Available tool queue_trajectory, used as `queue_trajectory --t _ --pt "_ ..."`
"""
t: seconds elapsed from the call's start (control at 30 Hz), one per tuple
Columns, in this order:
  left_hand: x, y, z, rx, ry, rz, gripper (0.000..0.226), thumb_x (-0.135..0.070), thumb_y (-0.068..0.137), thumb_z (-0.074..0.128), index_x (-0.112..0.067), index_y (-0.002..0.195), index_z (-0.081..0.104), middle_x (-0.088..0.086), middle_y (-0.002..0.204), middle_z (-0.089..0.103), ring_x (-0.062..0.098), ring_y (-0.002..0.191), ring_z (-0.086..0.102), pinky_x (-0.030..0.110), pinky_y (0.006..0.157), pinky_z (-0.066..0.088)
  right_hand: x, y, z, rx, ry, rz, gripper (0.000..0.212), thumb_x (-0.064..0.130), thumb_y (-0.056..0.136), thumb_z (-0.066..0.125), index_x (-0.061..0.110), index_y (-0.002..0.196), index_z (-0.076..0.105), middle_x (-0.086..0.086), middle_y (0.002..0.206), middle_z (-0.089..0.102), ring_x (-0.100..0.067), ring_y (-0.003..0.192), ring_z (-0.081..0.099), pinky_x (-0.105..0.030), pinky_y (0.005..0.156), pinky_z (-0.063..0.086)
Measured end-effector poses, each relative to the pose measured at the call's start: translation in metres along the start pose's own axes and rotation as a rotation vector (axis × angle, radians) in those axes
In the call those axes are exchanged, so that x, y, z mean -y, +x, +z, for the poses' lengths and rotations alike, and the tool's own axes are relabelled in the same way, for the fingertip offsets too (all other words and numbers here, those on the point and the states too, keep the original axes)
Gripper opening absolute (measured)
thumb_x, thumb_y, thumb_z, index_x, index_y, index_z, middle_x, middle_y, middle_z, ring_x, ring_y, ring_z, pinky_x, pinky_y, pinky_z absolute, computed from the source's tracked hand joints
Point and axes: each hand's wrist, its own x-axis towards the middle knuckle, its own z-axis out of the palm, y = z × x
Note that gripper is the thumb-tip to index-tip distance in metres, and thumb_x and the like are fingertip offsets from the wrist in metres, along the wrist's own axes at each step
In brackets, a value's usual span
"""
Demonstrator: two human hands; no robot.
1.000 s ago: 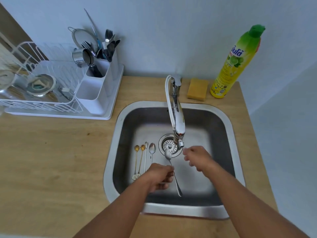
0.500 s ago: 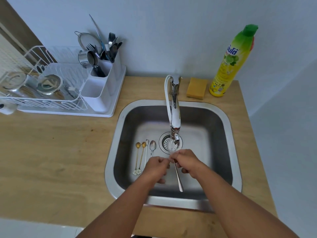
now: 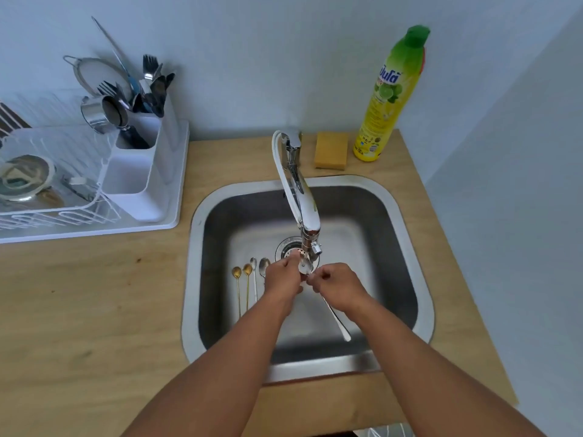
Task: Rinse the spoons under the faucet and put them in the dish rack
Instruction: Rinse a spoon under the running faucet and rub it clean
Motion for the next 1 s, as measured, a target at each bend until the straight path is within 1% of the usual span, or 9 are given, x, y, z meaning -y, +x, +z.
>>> queue_trajectory --t 0.17,0.3,0.43,0.57,0.67,0.73,0.83,0.93,1.0 --pt "0.011 -0.016 -0.001 0.088 -0.163 -0.054 0.029 -0.027 0.109 0.047 -0.013 0.105 0.072 0.005 0.092 0.079 0.014 0.082 0.072 0.033 0.074 0.057 -0.001 -0.004 -0.007 -0.017 -0.012 -0.033 0.028 0.024 0.092 0.067 0.022 0.064 0.07 0.008 0.067 0.068 -0.009 0.065 0.059 -0.025 0.064 0.046" --pt "0.024 -0.021 -0.008 0.135 -0.242 -0.07 0.026 -0.023 0.107 0.052 -0.017 0.102 0.077 -0.001 0.093 0.081 0.014 0.094 0.072 0.036 0.086 0.053 -0.009 -0.002 -0.005 0.048 -0.028 -0.077 0.023 0.025 0.095 0.066 0.018 0.076 0.075 0.007 0.071 0.07 -0.009 0.067 0.059 -0.028 0.07 0.048" --pt "0.028 -0.024 -0.002 0.077 -0.321 -0.113 0.027 -0.04 0.101 0.062 -0.02 0.105 0.079 0.001 0.1 0.081 0.013 0.095 0.075 0.038 0.089 0.053 -0.019 0.008 -0.009 0.115 -0.101 -0.163 0.018 0.027 0.099 0.065 0.02 0.088 0.078 0.007 0.076 0.072 -0.011 0.071 0.062 -0.033 0.076 0.053" --pt "0.026 -0.028 0.012 -0.06 -0.37 -0.152 0.044 -0.063 0.087 0.07 -0.021 0.093 0.079 -0.004 0.081 0.079 0.013 0.086 0.075 0.037 0.081 0.055 -0.026 0.014 -0.016 0.169 -0.209 -0.242 0.018 0.033 0.099 0.065 0.026 0.088 0.078 0.007 0.082 0.074 -0.016 0.081 0.068 -0.038 0.08 0.056" --pt "0.022 -0.03 0.019 -0.132 -0.387 -0.16 0.045 -0.065 0.085 0.07 -0.021 0.089 0.079 -0.007 0.068 0.071 0.015 0.081 0.069 0.037 0.077 0.052 -0.027 0.016 -0.021 0.168 -0.25 -0.27 0.019 0.038 0.098 0.065 0.032 0.084 0.076 0.008 0.082 0.074 -0.017 0.08 0.068 -0.04 0.078 0.057" --pt "0.02 -0.033 0.023 -0.186 -0.38 -0.159 0.043 -0.063 0.088 0.069 -0.021 0.089 0.079 -0.007 0.077 0.073 0.016 0.087 0.067 0.037 0.077 0.052 -0.026 0.017 -0.028 0.164 -0.255 -0.286 0.021 0.041 0.097 0.067 0.037 0.077 0.073 0.011 0.08 0.073 -0.013 0.078 0.067 -0.039 0.077 0.057" --pt "0.018 -0.038 0.021 -0.244 -0.256 -0.092 0.031 -0.053 0.095 0.066 -0.026 0.093 0.079 -0.003 0.095 0.072 0.017 0.091 0.065 0.036 0.075 0.052 -0.022 0.024 -0.038 0.173 -0.206 -0.285 0.019 0.041 0.093 0.071 0.033 0.077 0.075 0.011 0.077 0.073 -0.015 0.078 0.068 -0.038 0.075 0.055" --pt "0.015 -0.04 0.018 -0.257 -0.102 0.082 0.018 -0.037 0.099 0.066 -0.026 0.093 0.08 -0.003 0.086 0.07 0.016 0.083 0.059 0.031 0.074 0.049 -0.014 0.031 -0.048 0.248 -0.211 -0.327 0.023 0.037 0.092 0.072 0.036 0.069 0.073 0.015 0.067 0.068 -0.013 0.069 0.061 -0.034 0.07 0.051" --pt "0.01 -0.04 0.015 -0.251 -0.003 0.205 0.008 -0.025 0.096 0.072 -0.024 0.098 0.08 -0.004 0.089 0.075 0.016 0.086 0.065 0.024 0.074 0.048 -0.007 0.036 -0.053 0.3 -0.266 -0.372 0.031 0.034 0.093 0.071 0.038 0.063 0.068 0.015 0.061 0.062 -0.009 0.063 0.055 -0.031 0.067 0.047"
